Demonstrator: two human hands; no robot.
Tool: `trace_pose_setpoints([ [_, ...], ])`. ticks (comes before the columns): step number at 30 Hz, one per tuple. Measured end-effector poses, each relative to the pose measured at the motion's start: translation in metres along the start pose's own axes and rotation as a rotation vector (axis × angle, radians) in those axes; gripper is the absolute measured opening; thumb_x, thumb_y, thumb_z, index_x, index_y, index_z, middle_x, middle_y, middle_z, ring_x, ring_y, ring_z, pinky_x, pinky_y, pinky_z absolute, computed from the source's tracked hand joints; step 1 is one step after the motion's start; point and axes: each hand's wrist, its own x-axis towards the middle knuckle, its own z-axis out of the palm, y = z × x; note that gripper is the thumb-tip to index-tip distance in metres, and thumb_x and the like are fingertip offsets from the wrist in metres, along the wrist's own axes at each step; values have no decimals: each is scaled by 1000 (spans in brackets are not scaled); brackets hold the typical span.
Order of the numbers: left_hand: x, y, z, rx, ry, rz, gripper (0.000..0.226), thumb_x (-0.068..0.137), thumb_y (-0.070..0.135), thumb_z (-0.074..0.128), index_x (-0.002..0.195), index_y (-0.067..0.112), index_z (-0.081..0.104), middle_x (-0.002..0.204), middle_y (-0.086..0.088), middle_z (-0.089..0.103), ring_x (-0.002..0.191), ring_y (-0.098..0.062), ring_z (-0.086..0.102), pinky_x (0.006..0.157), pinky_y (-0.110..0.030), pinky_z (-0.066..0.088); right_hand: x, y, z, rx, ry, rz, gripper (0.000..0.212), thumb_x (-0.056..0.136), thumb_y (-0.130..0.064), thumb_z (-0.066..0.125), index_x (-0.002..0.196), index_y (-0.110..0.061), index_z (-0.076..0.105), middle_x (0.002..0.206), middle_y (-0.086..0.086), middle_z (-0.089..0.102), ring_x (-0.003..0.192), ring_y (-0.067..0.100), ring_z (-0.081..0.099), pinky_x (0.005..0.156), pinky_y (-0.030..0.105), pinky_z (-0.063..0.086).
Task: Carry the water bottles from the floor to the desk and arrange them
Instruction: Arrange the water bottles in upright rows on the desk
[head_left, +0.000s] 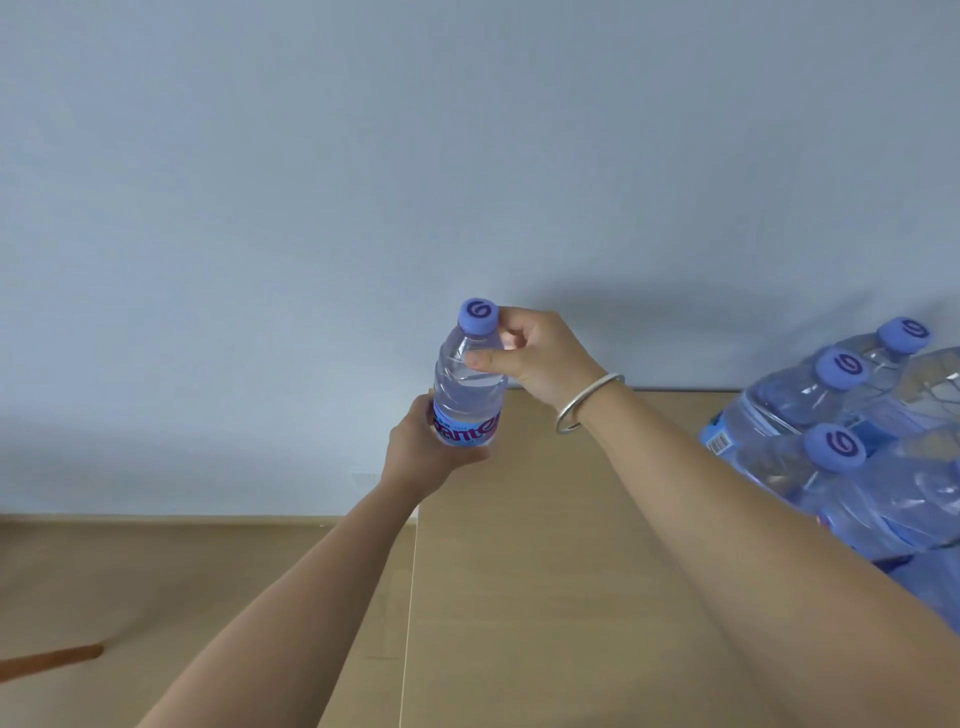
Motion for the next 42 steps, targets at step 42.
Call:
trace_pose_setpoints([
  [42, -59, 14, 60, 405, -298, 20, 112, 72, 32, 78, 149, 7, 1, 156, -9, 12, 141, -23, 21, 108, -31, 27, -131, -20, -47, -90, 840, -156, 15, 81, -9, 64, 86, -22, 61, 89, -7, 56, 73, -10, 55, 67, 4, 41],
])
